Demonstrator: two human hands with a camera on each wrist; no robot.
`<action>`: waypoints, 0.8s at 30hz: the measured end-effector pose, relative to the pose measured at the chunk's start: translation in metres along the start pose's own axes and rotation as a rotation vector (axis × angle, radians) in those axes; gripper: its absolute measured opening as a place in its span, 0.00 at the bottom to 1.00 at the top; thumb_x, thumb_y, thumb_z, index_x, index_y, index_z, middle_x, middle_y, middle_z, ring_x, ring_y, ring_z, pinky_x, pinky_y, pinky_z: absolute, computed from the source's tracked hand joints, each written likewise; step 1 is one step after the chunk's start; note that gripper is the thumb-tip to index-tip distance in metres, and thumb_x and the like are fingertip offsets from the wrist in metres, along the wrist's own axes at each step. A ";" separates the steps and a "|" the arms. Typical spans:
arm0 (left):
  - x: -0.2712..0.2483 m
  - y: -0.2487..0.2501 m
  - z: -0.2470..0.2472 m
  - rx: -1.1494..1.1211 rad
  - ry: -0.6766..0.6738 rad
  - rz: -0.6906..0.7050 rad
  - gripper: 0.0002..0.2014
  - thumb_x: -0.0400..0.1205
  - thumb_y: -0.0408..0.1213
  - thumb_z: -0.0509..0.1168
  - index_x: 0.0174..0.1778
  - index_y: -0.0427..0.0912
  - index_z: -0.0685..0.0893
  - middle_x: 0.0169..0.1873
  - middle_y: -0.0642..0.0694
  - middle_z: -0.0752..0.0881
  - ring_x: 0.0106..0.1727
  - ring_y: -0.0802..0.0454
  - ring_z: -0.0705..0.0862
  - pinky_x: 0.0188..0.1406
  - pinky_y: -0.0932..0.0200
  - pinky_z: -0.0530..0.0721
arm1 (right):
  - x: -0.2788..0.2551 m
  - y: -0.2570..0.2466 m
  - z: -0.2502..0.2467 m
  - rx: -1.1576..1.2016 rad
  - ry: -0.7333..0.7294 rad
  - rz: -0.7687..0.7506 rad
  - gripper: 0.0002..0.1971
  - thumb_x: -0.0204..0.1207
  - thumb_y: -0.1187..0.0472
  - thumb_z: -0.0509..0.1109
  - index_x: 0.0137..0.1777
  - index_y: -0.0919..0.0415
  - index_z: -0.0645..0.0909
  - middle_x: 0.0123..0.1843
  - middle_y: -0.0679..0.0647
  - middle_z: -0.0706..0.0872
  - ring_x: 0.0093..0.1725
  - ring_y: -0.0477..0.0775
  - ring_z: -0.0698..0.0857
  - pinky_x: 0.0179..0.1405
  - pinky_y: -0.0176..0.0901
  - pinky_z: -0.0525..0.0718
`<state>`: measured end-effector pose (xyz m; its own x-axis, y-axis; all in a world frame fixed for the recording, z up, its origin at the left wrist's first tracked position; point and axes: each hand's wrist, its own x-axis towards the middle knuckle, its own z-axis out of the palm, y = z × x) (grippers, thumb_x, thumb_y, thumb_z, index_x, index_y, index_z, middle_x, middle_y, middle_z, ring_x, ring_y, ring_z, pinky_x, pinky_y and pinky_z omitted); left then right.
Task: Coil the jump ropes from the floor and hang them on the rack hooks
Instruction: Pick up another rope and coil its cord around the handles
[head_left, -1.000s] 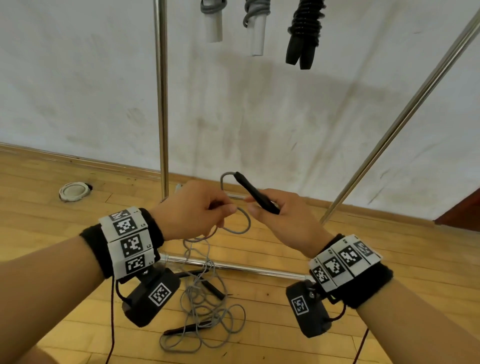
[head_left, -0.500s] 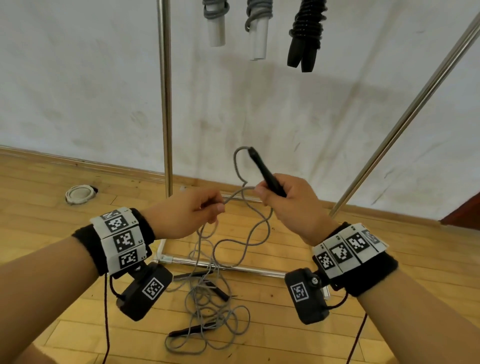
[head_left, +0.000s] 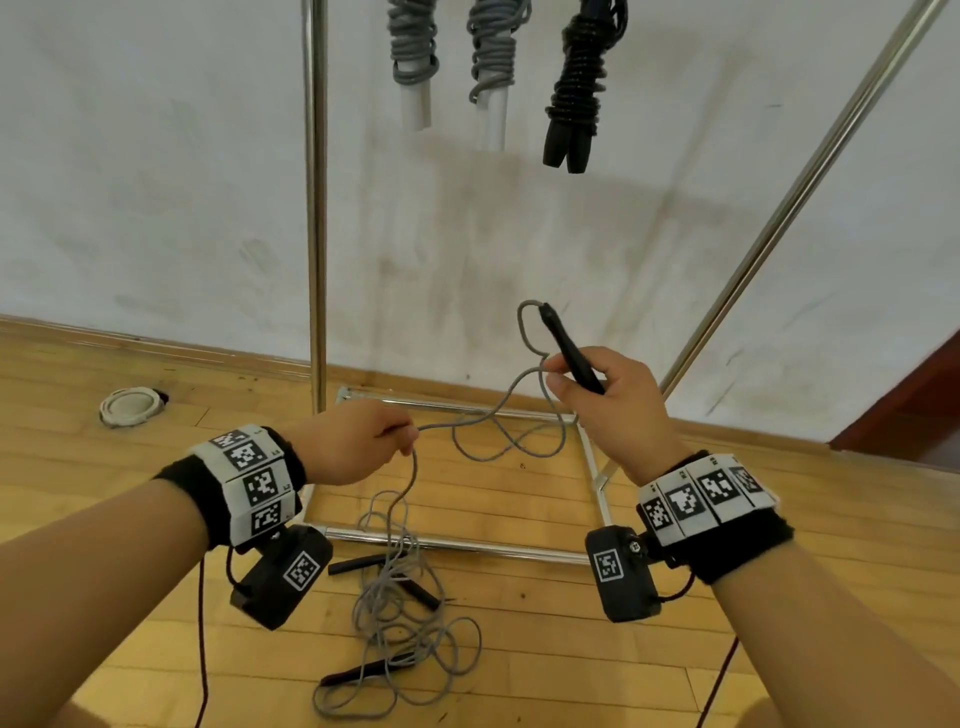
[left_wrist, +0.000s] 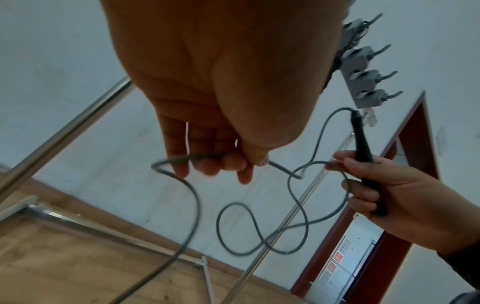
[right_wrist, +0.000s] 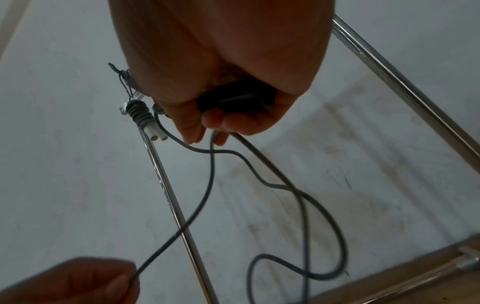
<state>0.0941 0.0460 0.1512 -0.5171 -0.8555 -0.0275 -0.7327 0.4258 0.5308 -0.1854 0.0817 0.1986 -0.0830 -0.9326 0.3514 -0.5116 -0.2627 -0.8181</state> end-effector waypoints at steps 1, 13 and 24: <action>-0.001 0.005 -0.002 0.004 0.046 0.029 0.14 0.90 0.44 0.55 0.41 0.51 0.83 0.29 0.55 0.81 0.30 0.71 0.79 0.30 0.76 0.73 | -0.003 -0.001 0.002 -0.028 -0.005 -0.004 0.08 0.76 0.59 0.76 0.45 0.40 0.88 0.43 0.40 0.87 0.40 0.42 0.85 0.39 0.38 0.81; -0.021 0.062 -0.019 -0.211 0.283 0.327 0.15 0.88 0.45 0.59 0.39 0.49 0.85 0.25 0.51 0.80 0.23 0.60 0.75 0.25 0.67 0.73 | -0.039 -0.045 0.042 -0.193 -0.247 -0.074 0.07 0.80 0.51 0.70 0.43 0.51 0.85 0.32 0.46 0.83 0.29 0.41 0.77 0.32 0.38 0.75; -0.012 0.017 -0.017 -0.050 0.016 0.150 0.12 0.88 0.48 0.57 0.40 0.52 0.79 0.35 0.52 0.87 0.36 0.59 0.84 0.39 0.57 0.82 | -0.018 -0.036 -0.020 0.025 0.081 -0.040 0.09 0.79 0.52 0.71 0.38 0.51 0.83 0.26 0.44 0.78 0.25 0.41 0.74 0.25 0.28 0.72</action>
<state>0.0954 0.0585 0.1751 -0.6118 -0.7880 0.0690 -0.6247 0.5348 0.5691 -0.1822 0.1132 0.2307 -0.1320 -0.8985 0.4187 -0.4948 -0.3063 -0.8132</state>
